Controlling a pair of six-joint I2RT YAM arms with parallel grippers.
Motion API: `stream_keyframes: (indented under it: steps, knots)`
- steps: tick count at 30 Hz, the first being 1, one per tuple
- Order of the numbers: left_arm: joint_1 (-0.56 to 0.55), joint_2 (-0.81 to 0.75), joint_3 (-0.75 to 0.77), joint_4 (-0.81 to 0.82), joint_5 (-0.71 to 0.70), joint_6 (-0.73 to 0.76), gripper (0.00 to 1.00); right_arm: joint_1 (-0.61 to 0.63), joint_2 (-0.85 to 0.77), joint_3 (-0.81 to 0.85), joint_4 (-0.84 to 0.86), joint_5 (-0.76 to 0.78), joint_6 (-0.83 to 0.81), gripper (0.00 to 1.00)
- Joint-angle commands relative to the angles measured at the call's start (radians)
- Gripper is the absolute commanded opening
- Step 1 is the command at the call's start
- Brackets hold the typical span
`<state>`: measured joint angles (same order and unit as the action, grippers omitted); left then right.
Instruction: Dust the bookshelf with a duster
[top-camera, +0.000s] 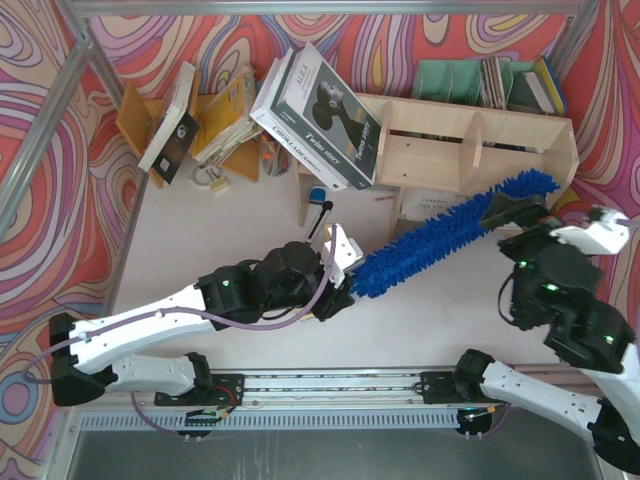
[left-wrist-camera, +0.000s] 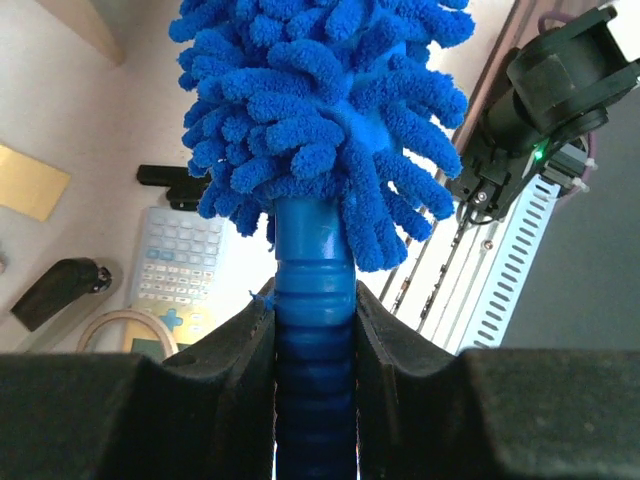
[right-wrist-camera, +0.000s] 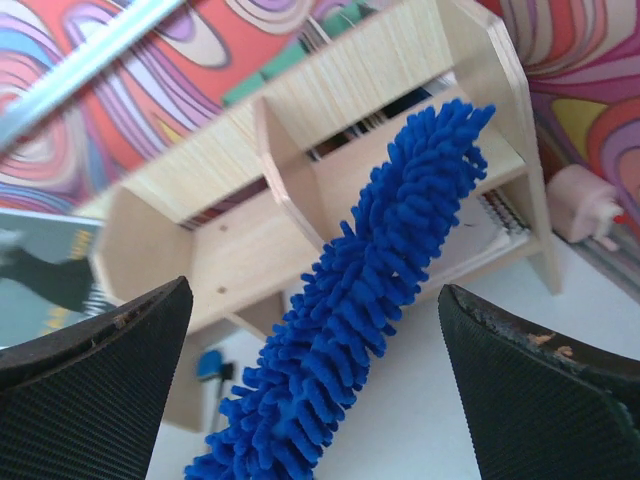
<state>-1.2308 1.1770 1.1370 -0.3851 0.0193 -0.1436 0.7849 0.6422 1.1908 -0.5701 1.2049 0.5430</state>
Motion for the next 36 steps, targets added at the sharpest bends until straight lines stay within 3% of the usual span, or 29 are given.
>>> stream_keyframes:
  steps: [1,9,19,29,36]
  knots:
    - [-0.004,-0.067,0.04,0.046,-0.098,-0.003,0.0,-0.001,-0.049,0.099,0.02,-0.096,-0.04,0.99]
    - [0.011,0.002,0.253,-0.063,-0.412,0.014,0.0,-0.002,-0.014,0.151,0.058,-0.11,-0.101,0.98]
    - [0.063,0.332,0.741,-0.357,-0.626,0.049,0.0,-0.002,0.007,0.093,0.069,-0.091,-0.083,0.99]
    - [0.113,0.6,1.104,-0.64,-0.601,-0.035,0.0,-0.001,-0.038,0.076,0.048,-0.07,-0.069,0.99]
    - [0.076,0.661,1.165,-0.67,-0.484,-0.008,0.0,-0.001,-0.05,0.052,0.061,-0.041,-0.069,0.99]
